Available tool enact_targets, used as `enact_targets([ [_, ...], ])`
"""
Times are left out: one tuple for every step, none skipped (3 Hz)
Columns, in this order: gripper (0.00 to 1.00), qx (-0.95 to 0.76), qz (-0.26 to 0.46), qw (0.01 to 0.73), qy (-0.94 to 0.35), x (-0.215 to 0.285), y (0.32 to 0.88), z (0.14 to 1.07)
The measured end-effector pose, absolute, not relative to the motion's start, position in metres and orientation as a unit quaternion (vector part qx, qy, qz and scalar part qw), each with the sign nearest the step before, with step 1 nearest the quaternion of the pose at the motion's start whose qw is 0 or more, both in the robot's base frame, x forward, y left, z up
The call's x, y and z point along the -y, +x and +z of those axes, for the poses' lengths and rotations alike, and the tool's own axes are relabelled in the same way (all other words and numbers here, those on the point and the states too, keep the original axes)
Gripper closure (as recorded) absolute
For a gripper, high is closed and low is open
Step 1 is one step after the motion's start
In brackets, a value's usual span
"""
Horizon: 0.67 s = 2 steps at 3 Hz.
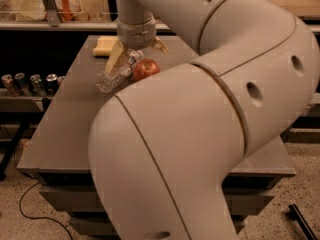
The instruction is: Pick apple
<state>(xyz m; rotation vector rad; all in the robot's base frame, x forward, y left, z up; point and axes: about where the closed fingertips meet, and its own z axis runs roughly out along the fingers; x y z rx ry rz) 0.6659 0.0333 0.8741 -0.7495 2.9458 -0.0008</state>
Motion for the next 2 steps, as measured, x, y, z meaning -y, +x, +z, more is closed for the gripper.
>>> enact_targets([
  [0.0,-0.967,-0.001,0.039,-0.253,-0.0385,0.6677,0.8662],
  [0.0,-0.964,-0.003,0.038,-0.265,-0.0458,0.6681,0.8626],
])
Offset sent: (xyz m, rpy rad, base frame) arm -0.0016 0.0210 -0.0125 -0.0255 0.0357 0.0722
